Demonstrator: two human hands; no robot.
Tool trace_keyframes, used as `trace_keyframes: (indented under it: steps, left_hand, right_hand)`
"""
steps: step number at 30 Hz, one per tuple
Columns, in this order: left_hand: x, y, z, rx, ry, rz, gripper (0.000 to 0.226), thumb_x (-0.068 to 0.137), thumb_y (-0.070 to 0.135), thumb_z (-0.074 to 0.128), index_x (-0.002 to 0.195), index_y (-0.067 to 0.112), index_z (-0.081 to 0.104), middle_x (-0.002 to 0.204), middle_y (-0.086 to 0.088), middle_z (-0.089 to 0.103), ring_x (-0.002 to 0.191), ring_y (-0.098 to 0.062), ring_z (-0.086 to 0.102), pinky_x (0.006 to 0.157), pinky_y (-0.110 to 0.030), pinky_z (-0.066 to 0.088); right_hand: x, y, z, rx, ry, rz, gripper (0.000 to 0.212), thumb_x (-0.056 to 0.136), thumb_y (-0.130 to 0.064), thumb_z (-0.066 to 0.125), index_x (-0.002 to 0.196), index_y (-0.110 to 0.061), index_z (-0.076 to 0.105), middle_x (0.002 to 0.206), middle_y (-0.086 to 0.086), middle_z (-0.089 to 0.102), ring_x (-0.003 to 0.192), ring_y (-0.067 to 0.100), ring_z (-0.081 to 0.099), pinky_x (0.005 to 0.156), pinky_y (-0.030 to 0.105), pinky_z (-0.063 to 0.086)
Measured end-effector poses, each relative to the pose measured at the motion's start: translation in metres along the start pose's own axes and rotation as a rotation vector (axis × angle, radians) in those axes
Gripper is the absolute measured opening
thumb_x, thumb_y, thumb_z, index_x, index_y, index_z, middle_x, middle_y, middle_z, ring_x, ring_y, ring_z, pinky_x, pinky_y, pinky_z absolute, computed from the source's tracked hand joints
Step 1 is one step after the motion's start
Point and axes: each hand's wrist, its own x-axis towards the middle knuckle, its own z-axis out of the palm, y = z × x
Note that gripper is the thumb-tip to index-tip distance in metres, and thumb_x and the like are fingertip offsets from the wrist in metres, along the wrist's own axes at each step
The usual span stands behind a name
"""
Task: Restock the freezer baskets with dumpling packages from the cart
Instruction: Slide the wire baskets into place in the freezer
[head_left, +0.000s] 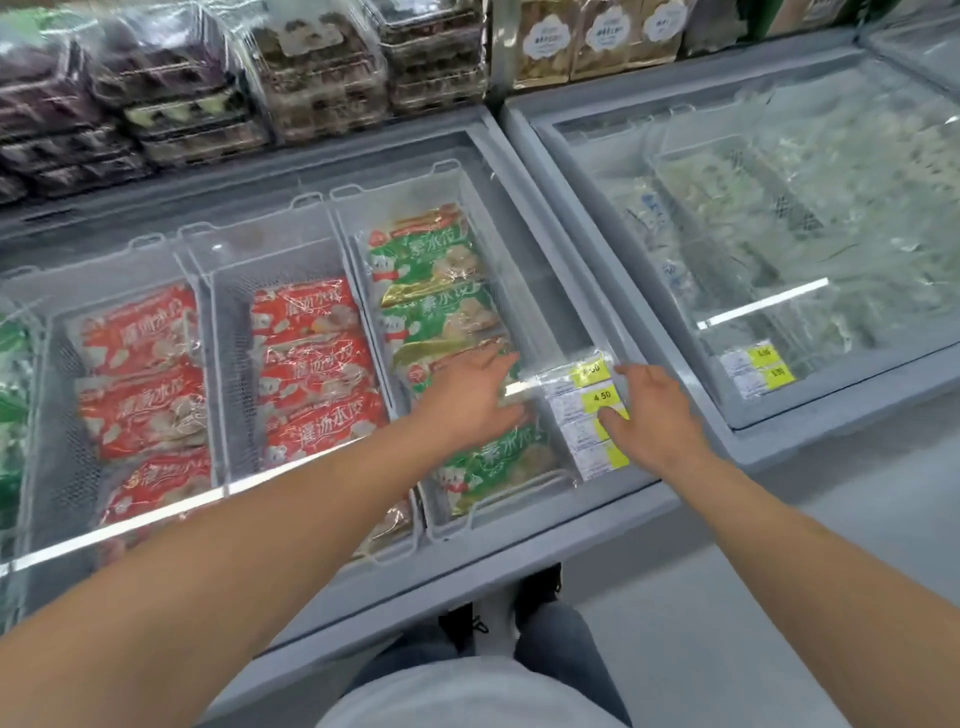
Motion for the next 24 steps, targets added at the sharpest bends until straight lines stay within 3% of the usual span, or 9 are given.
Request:
trace_keyframes:
  steps: [5,8,12,14,17,20,24]
  left_hand:
    - [0.062,0.028,0.0,0.005,-0.029,-0.023,0.077,0.092,0.043,0.058,0.157,0.019,0.023,0.163,-0.01,0.021,0.147,-0.031,0.027,0.118,-0.041,0.028]
    - [0.1,0.043,-0.001,0.006,-0.023,-0.017,0.076,0.093,0.042,0.058,0.156,0.019,0.024,0.163,-0.01,0.023,0.147,-0.03,0.026,0.118,-0.044,0.03]
    - [0.143,0.059,0.001,0.097,-0.071,0.023,0.076,0.093,0.042,0.056,0.157,0.024,0.02,0.166,-0.005,0.011,0.152,-0.031,0.006,0.123,-0.047,0.017]
    - [0.156,0.067,0.006,0.154,-0.107,0.044,0.074,0.094,0.042,0.052,0.158,0.027,0.017,0.167,-0.001,0.001,0.152,-0.03,-0.006,0.122,-0.05,0.007]
    - [0.168,0.073,0.01,0.204,-0.12,0.089,0.066,0.098,0.041,0.046,0.157,0.029,0.019,0.167,0.001,-0.002,0.152,-0.03,-0.011,0.121,-0.052,0.003]
    - [0.177,0.073,0.014,0.259,-0.112,0.138,0.052,0.102,0.041,0.039,0.151,0.028,0.031,0.167,0.002,0.007,0.152,-0.031,-0.009,0.122,-0.052,0.003]
    - [0.184,0.072,0.011,0.286,-0.081,0.223,0.038,0.104,0.037,0.034,0.137,0.023,0.048,0.152,0.004,0.036,0.153,-0.028,0.002,0.121,-0.051,0.01]
  right_hand:
    - [0.054,0.027,-0.011,0.031,-0.016,-0.032,0.052,0.088,-0.02,0.065,0.135,-0.003,0.049,0.132,0.022,0.052,0.116,0.042,0.052,0.095,0.041,0.044]
    - [0.077,0.04,-0.013,0.064,-0.059,-0.043,0.051,0.09,-0.017,0.063,0.136,-0.004,0.048,0.134,0.017,0.05,0.117,0.037,0.052,0.09,0.035,0.043]
    - [0.096,0.051,-0.006,0.097,-0.076,-0.048,0.042,0.088,-0.016,0.059,0.129,-0.007,0.054,0.12,0.014,0.058,0.106,0.032,0.058,0.081,0.034,0.047]
    - [0.099,0.056,0.0,0.134,-0.076,-0.043,0.035,0.088,-0.014,0.058,0.122,-0.007,0.056,0.115,0.012,0.059,0.102,0.03,0.058,0.076,0.028,0.043]
    - [0.099,0.057,0.005,0.147,-0.041,-0.045,0.033,0.09,-0.015,0.057,0.123,-0.007,0.055,0.116,0.012,0.057,0.101,0.029,0.057,0.076,0.029,0.04]
    - [0.098,0.057,0.008,0.154,-0.015,-0.048,0.031,0.089,-0.014,0.057,0.119,-0.006,0.058,0.112,0.014,0.058,0.098,0.031,0.057,0.078,0.035,0.045]
    - [0.096,0.054,0.011,0.147,0.035,-0.032,0.028,0.088,-0.011,0.055,0.115,-0.005,0.061,0.105,0.015,0.058,0.089,0.032,0.058,0.074,0.039,0.049]
